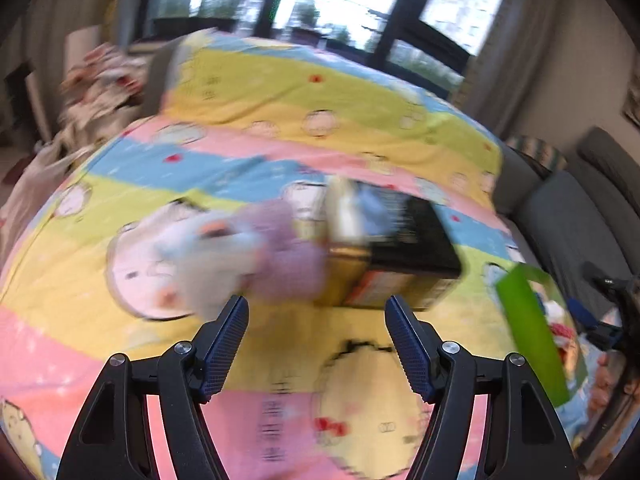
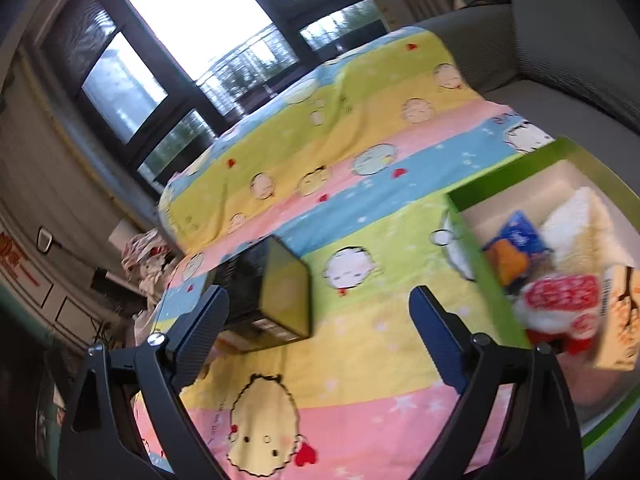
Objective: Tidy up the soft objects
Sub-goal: 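Move the right tool to the grey plush toy and grasp it, then lift the plush toy with the right gripper and carry it over the box, then lower the plush toy into the box and open the right gripper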
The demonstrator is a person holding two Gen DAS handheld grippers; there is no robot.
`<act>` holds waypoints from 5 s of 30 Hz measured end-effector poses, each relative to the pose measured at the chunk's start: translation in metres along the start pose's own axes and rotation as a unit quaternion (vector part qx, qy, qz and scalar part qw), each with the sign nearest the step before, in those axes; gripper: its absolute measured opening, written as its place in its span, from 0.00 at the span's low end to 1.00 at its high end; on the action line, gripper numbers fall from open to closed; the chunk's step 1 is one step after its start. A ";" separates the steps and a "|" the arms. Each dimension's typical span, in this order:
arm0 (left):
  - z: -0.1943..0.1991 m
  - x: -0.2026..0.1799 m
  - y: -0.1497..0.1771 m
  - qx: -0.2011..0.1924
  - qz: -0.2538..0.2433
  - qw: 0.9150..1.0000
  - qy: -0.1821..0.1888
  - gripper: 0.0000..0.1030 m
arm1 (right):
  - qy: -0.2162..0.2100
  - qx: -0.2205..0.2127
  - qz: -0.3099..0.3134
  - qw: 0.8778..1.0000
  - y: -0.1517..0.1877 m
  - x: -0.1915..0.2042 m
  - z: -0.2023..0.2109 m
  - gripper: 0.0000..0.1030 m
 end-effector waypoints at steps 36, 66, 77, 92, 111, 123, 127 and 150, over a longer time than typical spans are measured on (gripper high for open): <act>-0.075 0.114 0.015 0.084 0.158 0.984 0.021 0.69 | 0.023 0.372 0.209 0.904 0.153 0.217 -0.296 0.79; 0.039 0.004 0.004 -0.049 -0.010 0.991 0.124 0.54 | -0.123 0.260 0.182 0.940 0.123 0.223 -0.162 0.55; 0.075 -0.127 0.016 -0.084 -0.138 0.971 0.174 0.54 | -0.115 0.132 0.128 0.976 0.058 0.151 -0.066 0.55; 0.053 -0.325 0.041 -0.067 -0.256 0.915 0.305 0.54 | -0.021 -0.043 0.011 0.999 -0.032 -0.019 0.038 0.55; -0.019 -0.435 0.079 0.026 -0.291 0.895 0.337 0.54 | 0.056 -0.103 -0.148 0.982 -0.045 -0.156 0.068 0.44; -0.049 -0.445 0.100 0.065 -0.303 0.908 0.281 0.54 | 0.103 -0.096 -0.193 0.971 -0.037 -0.195 0.064 0.47; -0.041 -0.439 0.099 0.062 -0.310 0.905 0.283 0.54 | 0.135 -0.104 -0.180 0.969 -0.039 -0.196 0.076 0.47; 0.036 -0.217 0.006 -0.009 -0.171 0.969 0.180 0.76 | 0.133 -0.145 -0.037 0.980 -0.042 -0.096 0.106 0.93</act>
Point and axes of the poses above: each gripper's, at about its wrist camera, not at the fingertips, and z roughly against the way its jaws point, x to its left, y to its underside, the point moved 10 cm from there along -z, roughly the way its jaws point, and after that the axes turned 7 degrees about -y, right-handed, at the moved point
